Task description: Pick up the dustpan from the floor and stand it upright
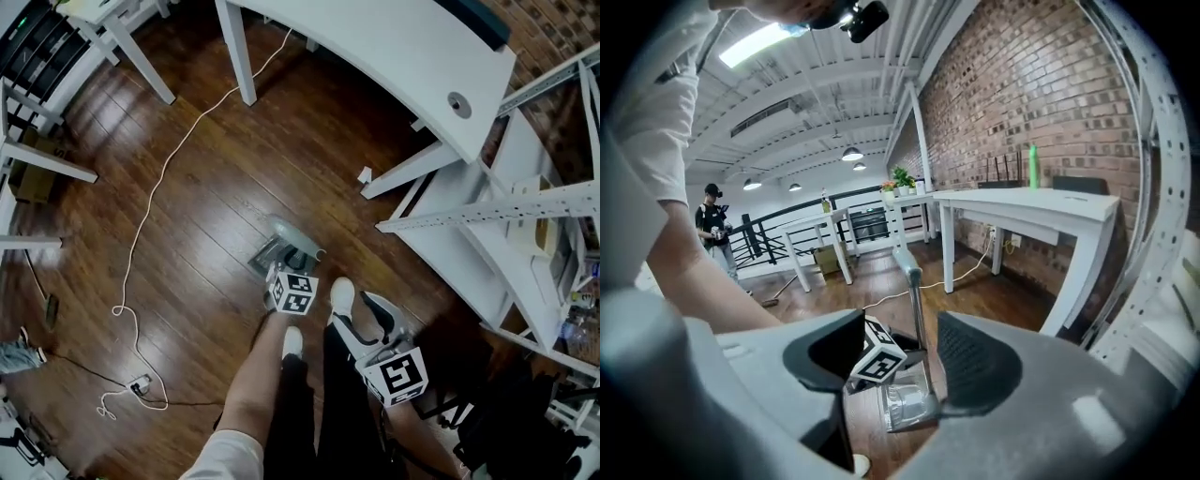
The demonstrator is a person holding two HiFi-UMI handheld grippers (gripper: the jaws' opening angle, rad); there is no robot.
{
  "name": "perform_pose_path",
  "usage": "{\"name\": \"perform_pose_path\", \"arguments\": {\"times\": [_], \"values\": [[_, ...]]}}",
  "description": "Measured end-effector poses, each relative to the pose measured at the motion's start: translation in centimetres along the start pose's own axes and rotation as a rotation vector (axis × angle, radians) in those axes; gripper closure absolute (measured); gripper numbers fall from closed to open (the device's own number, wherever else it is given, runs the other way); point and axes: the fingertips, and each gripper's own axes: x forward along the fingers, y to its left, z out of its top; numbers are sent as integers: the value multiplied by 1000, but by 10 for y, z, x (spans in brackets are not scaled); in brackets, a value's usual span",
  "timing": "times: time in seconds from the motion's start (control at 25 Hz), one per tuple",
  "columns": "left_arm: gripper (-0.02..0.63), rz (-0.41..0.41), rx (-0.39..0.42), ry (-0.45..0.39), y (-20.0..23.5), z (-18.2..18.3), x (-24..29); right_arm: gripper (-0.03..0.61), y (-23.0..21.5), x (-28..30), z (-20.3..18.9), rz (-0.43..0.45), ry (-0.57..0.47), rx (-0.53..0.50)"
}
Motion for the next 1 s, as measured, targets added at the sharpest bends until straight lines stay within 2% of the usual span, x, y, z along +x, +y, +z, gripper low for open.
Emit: {"name": "perform_pose_path", "arguments": {"times": [0.04, 0.12, 0.24, 0.32, 0.4, 0.56, 0.68, 0.8, 0.92, 1.0], "values": [[504, -4, -3, 9, 0, 0, -2, 347, -1, -6, 0, -16, -4, 16], [420, -19, -21, 29, -1, -2, -15, 347, -3, -18, 5, -52, -16, 46], [371, -57, -57, 52, -14, -11, -62, 347, 8, -44, 16, -89, -32, 76], [363, -84, -77, 66, -35, -16, -104, 347, 20, -68, 22, -111, -40, 84], [353, -95, -84, 42, -52, -10, -147, 347, 34, -95, 26, -132, -49, 113], [309, -88, -102, -93, -75, 36, -250, 347, 66, -151, 41, -153, -87, 131], [281, -69, -62, -225, -93, 86, -330, 347, 83, -198, 68, -169, -172, 59], [268, -31, 11, -337, -111, 122, -416, 338, 111, -253, 98, -197, -316, -41], [257, 5, 71, -424, -150, 127, -514, 308, 157, -326, 102, -228, -457, -67], [256, 26, 86, -479, -186, 115, -577, 307, 190, -375, 82, -233, -506, -35]]}}
